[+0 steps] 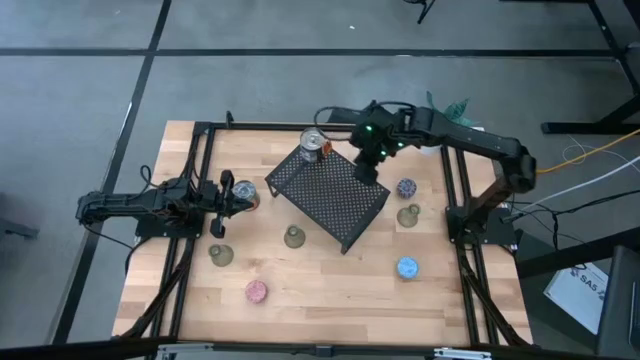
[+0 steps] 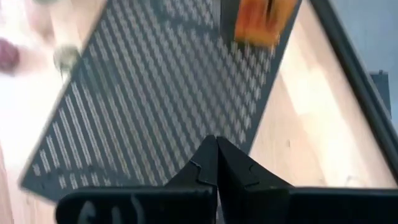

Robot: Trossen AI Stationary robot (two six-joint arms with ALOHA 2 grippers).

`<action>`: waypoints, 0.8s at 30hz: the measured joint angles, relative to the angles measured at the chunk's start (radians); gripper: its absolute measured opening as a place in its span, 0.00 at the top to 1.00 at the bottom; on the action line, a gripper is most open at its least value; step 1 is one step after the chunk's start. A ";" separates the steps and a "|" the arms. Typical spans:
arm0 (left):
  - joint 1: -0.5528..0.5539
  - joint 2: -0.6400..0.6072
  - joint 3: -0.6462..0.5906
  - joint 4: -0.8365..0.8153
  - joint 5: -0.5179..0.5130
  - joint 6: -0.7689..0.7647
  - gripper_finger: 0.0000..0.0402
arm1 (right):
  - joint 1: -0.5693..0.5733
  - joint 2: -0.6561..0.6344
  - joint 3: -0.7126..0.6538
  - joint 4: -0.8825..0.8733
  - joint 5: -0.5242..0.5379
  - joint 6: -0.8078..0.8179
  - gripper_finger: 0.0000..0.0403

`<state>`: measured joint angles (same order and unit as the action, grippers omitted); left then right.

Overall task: Pick & Place candle stick holders
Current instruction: Put the right glass candle holder on the shelf

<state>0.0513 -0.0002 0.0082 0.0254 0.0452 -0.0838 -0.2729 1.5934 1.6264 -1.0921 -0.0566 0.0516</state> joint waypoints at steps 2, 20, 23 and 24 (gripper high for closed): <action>0.000 0.000 0.000 0.000 0.000 0.000 1.00 | 0.000 -0.042 -0.054 0.004 0.000 -0.025 1.00; 0.000 0.000 0.000 0.000 0.000 0.000 1.00 | 0.014 -0.257 -0.251 -0.280 0.002 -0.041 1.00; 0.000 0.000 0.000 0.000 0.000 0.000 1.00 | 0.014 -0.257 -0.265 -0.316 0.004 -0.041 1.00; 0.000 0.000 0.000 0.000 0.000 0.000 1.00 | 0.017 -0.257 -0.267 -0.328 0.004 -0.040 1.00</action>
<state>0.0513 -0.0002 0.0082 0.0254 0.0452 -0.0837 -0.2557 1.3361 1.3590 -1.4202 -0.0528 0.0113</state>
